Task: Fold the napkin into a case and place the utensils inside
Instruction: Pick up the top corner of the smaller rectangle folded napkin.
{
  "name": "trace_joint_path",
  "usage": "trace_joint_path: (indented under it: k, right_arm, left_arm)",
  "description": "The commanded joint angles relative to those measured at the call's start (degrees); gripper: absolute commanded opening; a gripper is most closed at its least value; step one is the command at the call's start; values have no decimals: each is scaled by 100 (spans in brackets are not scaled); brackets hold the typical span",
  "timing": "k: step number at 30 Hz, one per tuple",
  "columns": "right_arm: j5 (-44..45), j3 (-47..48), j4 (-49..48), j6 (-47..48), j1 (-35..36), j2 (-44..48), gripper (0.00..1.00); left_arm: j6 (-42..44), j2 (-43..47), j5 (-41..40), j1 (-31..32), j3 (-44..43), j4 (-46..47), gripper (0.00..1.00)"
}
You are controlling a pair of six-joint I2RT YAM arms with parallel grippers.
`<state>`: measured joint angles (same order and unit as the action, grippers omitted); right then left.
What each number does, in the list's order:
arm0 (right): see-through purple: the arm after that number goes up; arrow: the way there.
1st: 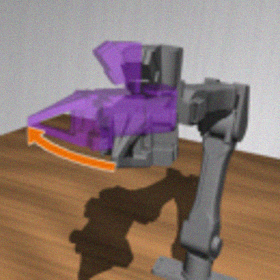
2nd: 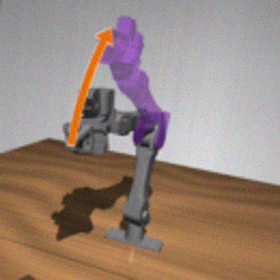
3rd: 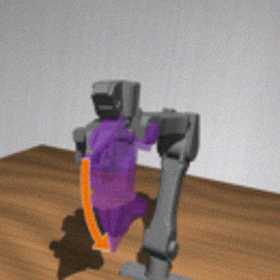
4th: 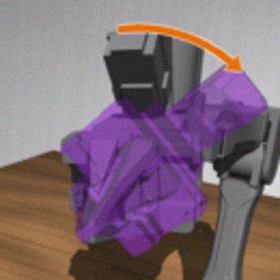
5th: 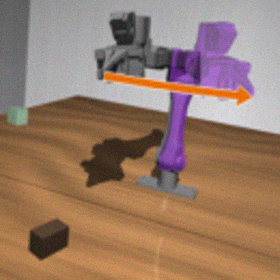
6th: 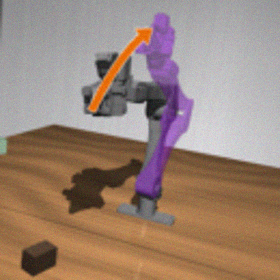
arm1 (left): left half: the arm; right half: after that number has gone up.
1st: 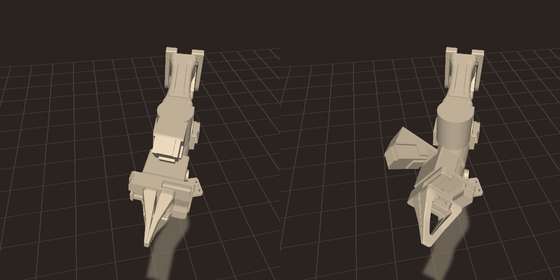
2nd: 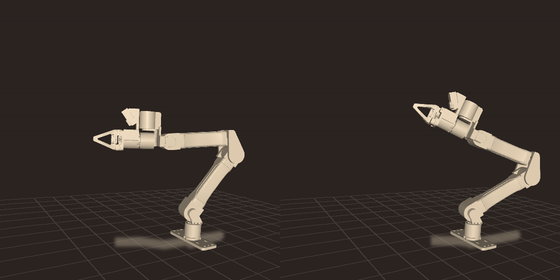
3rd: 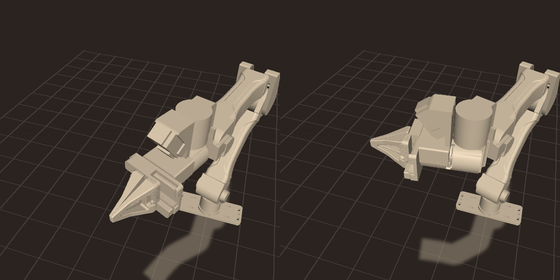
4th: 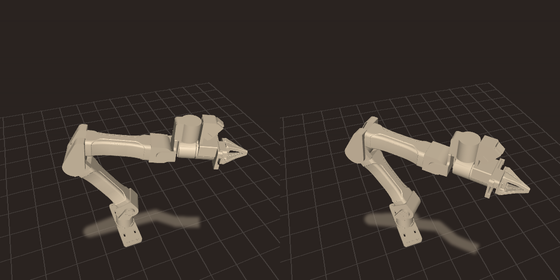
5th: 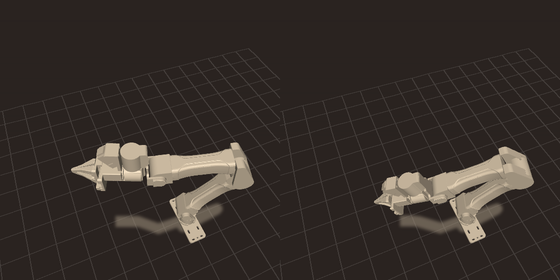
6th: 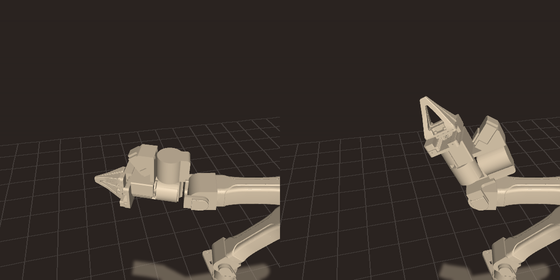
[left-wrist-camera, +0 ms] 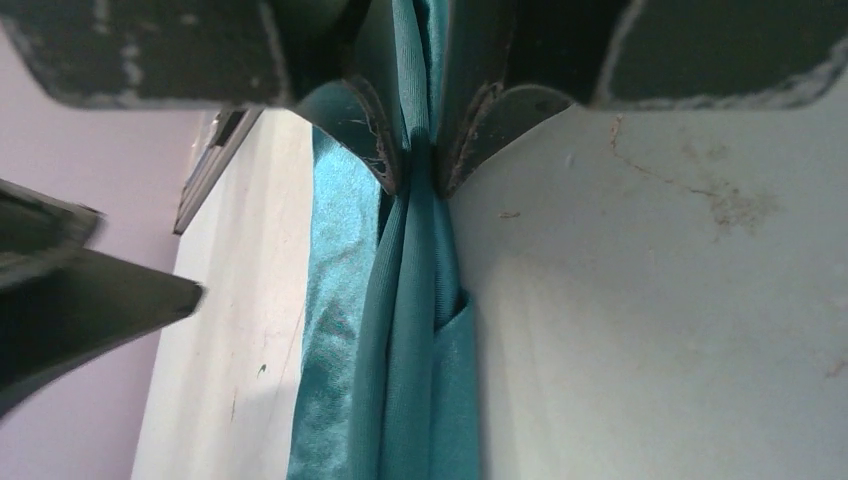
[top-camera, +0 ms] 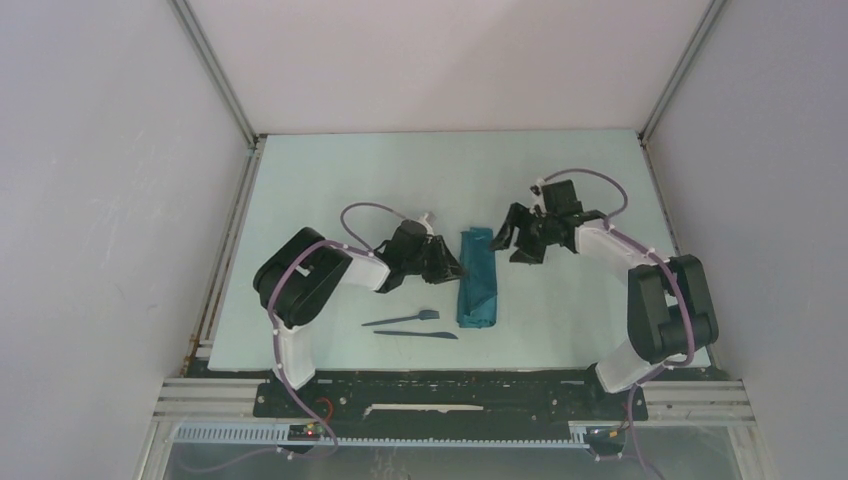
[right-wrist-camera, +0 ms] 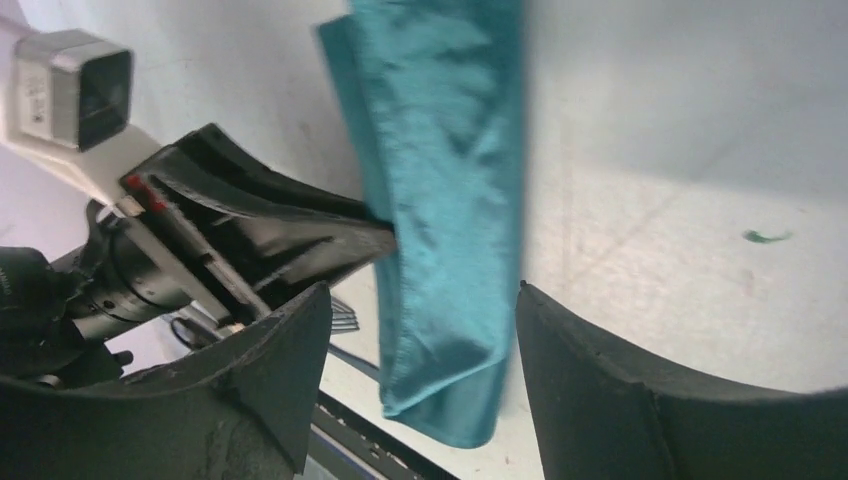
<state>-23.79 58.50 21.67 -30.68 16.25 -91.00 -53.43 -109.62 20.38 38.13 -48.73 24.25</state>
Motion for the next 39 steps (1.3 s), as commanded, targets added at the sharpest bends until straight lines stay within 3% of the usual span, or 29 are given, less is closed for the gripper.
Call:
trace_joint_path:
  k: [1, 7, 9, 11, 18, 25, 30, 36, 39]
  right_arm:
    - [-1209, -830, -733, 55, -655, -123, 74]
    - [-953, -888, -652, 389, -751, 11, 74]
    - [-679, -772, -461, 551, -600, 112, 74]
    - [-379, -643, -364, 748, -300, 188, 73]
    - [844, 3, -121, 1621, 646, -106, 62]
    - [1719, 600, 99, 2101, 1116, -674, 51]
    - [2094, 769, 222, 2171, 1398, -915, 53]
    - [2131, 874, 285, 2109, 1492, -1132, 49]
    - [2171, 876, 300, 2046, 1572, -1122, 55]
  left_arm:
    - [-1047, -253, 15, 118, 443, 909, 27]
    - [-2968, -763, -402, 844, 987, 3226, 25]
    - [-3158, -782, -585, 1015, 1046, 3478, 25]
    - [-3031, -575, -775, 1028, 1239, 3475, 31]
    - [-1985, 566, -938, 402, 2057, 2635, 45]
    - [-874, 1763, -1155, 71, 2413, 1335, 48]
    - [-303, 2459, -1457, 70, 2376, 464, 50]
    - [6, 2823, -1559, 67, 2249, 1, 51]
    - [9, 2845, -1514, 70, 2228, -19, 52]
